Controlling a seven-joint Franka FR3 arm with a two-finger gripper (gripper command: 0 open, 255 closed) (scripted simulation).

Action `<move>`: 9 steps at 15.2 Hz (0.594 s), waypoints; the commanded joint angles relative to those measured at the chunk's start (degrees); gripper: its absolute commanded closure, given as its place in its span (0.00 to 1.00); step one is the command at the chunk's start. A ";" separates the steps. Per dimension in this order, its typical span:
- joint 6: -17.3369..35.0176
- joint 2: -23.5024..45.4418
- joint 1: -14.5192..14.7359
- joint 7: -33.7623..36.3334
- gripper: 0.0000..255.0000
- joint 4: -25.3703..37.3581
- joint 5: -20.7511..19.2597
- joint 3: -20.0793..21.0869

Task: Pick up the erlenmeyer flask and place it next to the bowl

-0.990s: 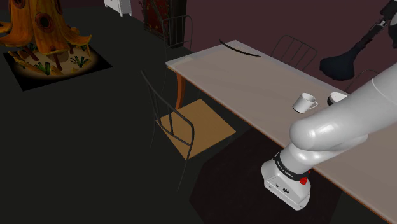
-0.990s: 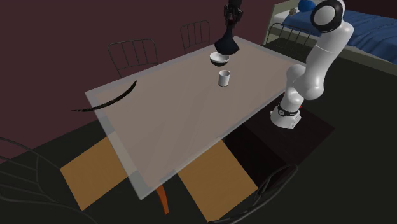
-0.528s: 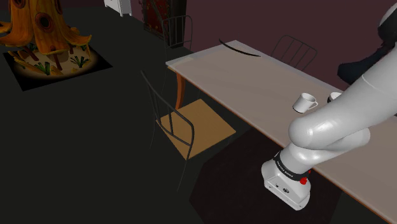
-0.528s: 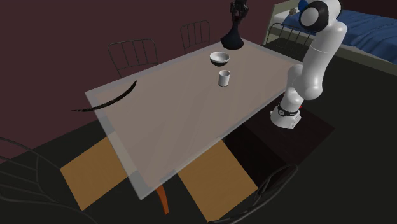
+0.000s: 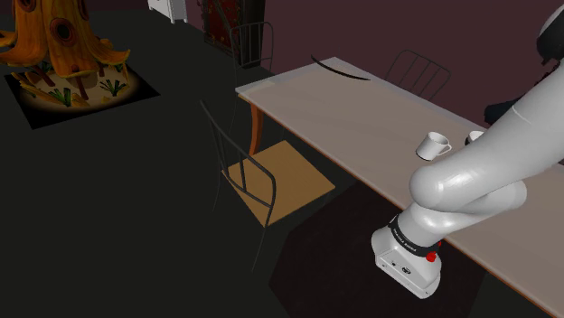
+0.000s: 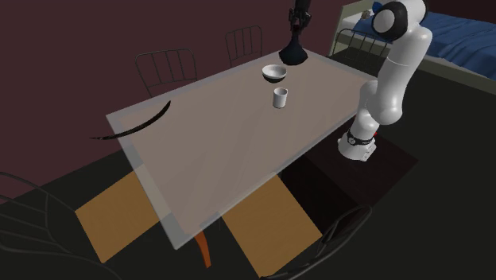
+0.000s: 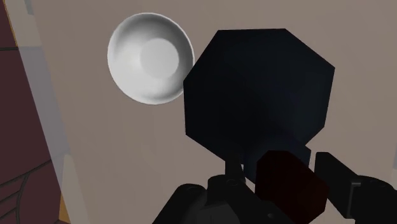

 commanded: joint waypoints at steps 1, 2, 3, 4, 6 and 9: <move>1.64 -0.79 0.20 0.28 1.00 -1.94 -0.63 0.21; 2.48 -1.13 0.29 0.43 1.00 -2.98 -0.92 0.32; 3.31 -1.45 0.36 0.57 1.00 -3.99 -1.18 0.42; 4.13 -1.75 0.42 0.69 1.00 -4.98 -1.42 0.51; 5.76 -2.26 0.50 0.90 1.00 -6.89 -1.83 0.66; 8.16 -2.83 0.57 1.10 1.00 -9.62 -2.29 0.83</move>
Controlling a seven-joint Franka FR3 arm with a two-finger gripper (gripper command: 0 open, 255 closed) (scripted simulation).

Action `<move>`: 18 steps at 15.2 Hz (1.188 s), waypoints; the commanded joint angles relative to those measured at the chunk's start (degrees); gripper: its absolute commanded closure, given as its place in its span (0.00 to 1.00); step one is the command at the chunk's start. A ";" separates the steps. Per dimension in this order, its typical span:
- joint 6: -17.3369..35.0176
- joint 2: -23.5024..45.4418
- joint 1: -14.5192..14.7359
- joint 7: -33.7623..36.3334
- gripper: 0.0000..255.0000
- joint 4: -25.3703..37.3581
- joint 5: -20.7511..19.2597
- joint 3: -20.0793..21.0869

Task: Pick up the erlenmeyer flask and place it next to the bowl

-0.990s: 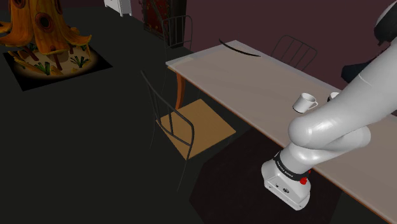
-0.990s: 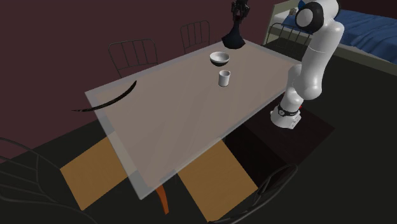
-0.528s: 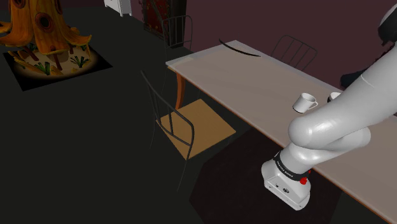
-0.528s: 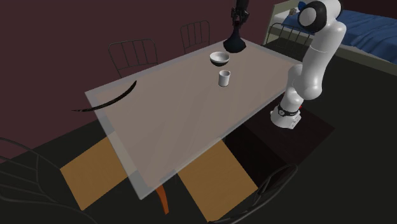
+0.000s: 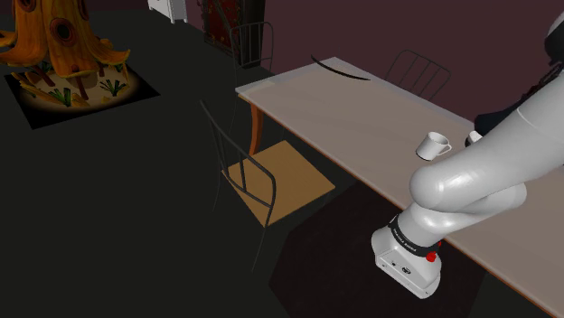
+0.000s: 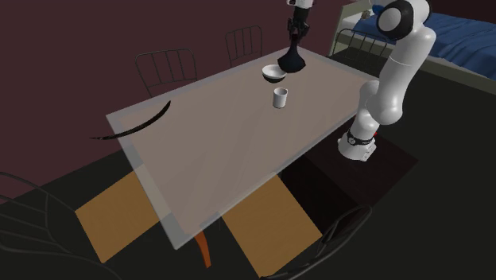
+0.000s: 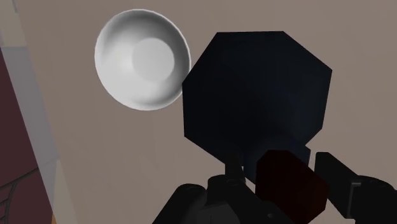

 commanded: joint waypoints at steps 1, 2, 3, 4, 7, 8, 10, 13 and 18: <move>1.60 -0.28 0.00 0.02 1.00 -1.63 -0.19 0.04; 2.38 -0.40 0.01 0.05 1.00 -2.48 -0.29 0.07; 3.16 -0.50 0.01 0.06 1.00 -3.32 -0.36 0.09; 3.94 -0.57 0.01 0.06 1.00 -4.15 -0.42 0.10; 6.26 -0.67 -0.01 -0.02 1.00 -6.52 -0.48 0.09; 7.03 -0.66 -0.02 -0.07 1.00 -7.28 -0.46 0.07; 8.55 -0.57 -0.05 -0.22 1.00 -8.76 -0.37 0.02; 10.82 -0.28 -0.10 -0.53 1.00 -10.87 -0.10 -0.10; 14.56 0.62 -0.19 -1.34 1.00 -14.11 0.76 -0.39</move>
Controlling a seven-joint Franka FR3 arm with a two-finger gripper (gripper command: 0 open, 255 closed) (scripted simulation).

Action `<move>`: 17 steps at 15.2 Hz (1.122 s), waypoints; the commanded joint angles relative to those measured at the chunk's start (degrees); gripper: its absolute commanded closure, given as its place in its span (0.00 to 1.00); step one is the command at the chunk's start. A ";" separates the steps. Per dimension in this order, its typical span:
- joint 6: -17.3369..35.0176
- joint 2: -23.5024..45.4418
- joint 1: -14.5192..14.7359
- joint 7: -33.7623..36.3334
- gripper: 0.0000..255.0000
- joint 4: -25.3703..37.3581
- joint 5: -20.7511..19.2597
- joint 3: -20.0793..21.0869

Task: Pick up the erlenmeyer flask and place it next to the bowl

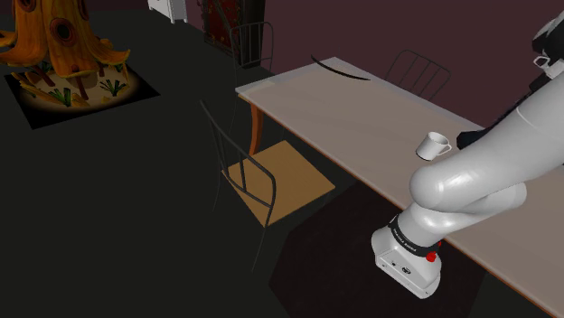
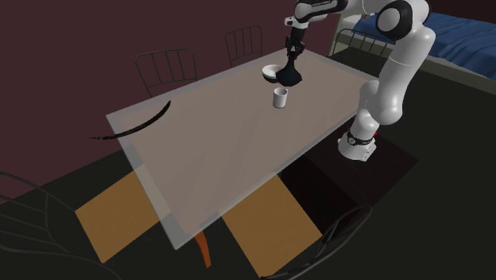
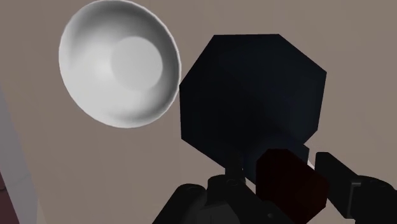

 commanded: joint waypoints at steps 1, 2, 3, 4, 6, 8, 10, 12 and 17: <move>1.56 0.43 -0.04 -0.41 1.00 -1.19 0.45 -0.13; 2.30 0.69 -0.07 -0.63 1.00 -1.78 0.71 -0.19; 3.04 0.97 -0.09 -0.87 1.00 -2.36 0.98 -0.25; 3.77 1.28 -0.12 -1.12 1.00 -2.93 1.28 -0.32; 5.22 1.94 -0.18 -1.68 1.00 -4.02 1.96 -0.44; 6.66 2.69 -0.26 -2.30 1.00 -5.06 2.73 -0.53; 8.08 3.52 -0.35 -3.00 1.00 -6.05 3.61 -0.60; 9.48 4.43 -0.48 -3.76 1.00 -6.98 4.58 -0.64; 11.75 6.09 -0.78 -5.18 1.00 -8.41 6.43 -0.57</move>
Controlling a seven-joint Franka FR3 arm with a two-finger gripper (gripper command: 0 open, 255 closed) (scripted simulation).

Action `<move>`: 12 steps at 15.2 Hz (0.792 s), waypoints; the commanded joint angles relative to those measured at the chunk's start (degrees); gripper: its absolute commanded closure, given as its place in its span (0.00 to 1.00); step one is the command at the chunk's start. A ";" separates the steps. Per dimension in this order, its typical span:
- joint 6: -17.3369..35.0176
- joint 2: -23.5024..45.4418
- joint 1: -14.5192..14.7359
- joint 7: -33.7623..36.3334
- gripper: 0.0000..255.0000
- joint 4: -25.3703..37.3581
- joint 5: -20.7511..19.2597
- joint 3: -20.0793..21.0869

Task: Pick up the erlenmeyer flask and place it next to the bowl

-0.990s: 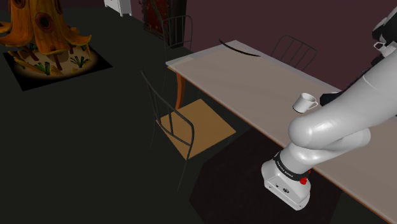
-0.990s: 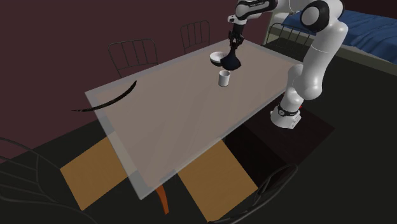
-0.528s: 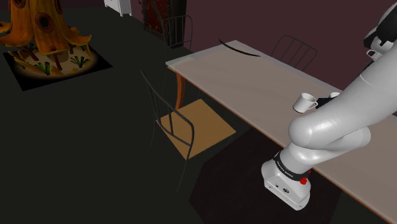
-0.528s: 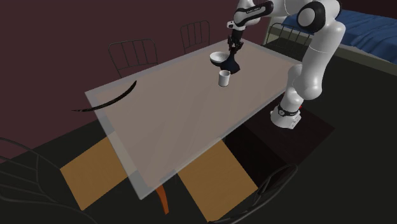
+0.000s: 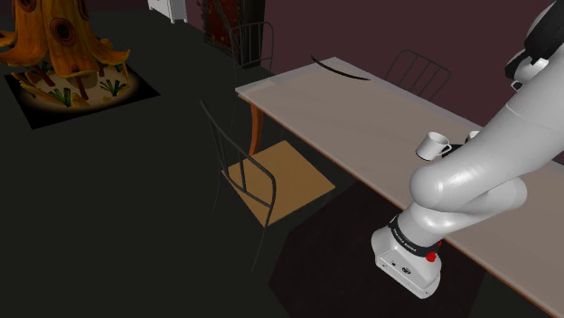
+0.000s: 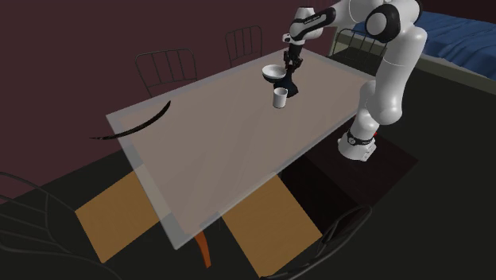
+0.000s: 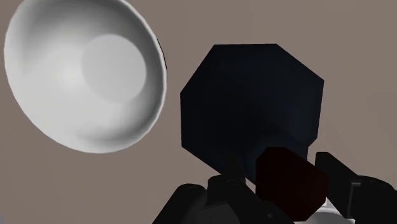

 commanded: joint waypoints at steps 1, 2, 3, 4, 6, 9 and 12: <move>0.27 0.10 -0.04 -0.15 1.00 -0.10 0.18 0.00; 0.27 0.10 -0.04 -0.15 1.00 -0.10 0.18 0.00; 0.27 0.10 -0.04 -0.15 1.00 -0.10 0.18 0.00; 0.27 0.10 -0.04 -0.15 1.00 -0.10 0.18 0.00; 0.27 0.10 -0.04 -0.15 1.00 -0.10 0.18 0.00; 0.28 0.11 -0.04 -0.14 0.00 -0.11 0.19 0.01; 0.27 0.10 -0.04 -0.15 0.00 -0.10 0.18 0.00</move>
